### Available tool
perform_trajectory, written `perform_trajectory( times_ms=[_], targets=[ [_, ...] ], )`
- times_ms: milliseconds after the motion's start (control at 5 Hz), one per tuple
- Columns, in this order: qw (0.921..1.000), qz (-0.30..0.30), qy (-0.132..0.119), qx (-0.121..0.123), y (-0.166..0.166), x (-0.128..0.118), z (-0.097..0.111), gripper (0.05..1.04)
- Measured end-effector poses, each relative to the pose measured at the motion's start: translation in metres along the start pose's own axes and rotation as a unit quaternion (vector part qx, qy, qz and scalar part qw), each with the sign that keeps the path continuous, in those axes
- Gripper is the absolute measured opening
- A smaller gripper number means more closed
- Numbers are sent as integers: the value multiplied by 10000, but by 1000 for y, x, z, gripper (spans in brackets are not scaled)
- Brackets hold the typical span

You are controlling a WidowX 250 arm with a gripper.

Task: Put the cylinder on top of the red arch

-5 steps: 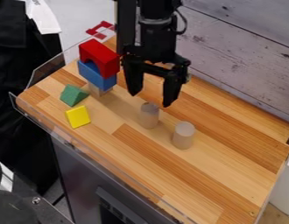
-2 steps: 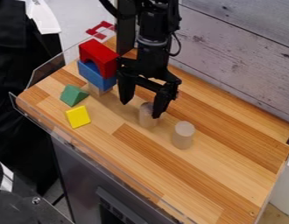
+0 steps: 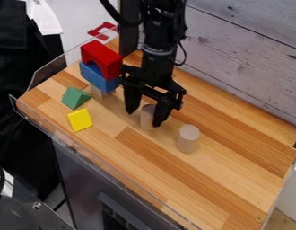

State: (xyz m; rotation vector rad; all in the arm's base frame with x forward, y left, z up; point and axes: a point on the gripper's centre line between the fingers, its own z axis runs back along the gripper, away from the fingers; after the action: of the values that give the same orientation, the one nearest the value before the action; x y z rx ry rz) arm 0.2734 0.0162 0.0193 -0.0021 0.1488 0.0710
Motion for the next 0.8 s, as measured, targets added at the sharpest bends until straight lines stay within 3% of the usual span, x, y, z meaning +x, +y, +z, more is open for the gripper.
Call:
perform_trajectory(
  times_ms=[200, 400, 600, 800],
  targets=[
    [10000, 35, 16, -19, -1, 0, 0, 523],
    [9998, 25, 169, -101, 0, -5, 1, 523],
    [9999, -67, -139, -41, 16, 12, 44, 523],
    [9989, 96, -448, -117, 59, 35, 85, 523]
  ],
)
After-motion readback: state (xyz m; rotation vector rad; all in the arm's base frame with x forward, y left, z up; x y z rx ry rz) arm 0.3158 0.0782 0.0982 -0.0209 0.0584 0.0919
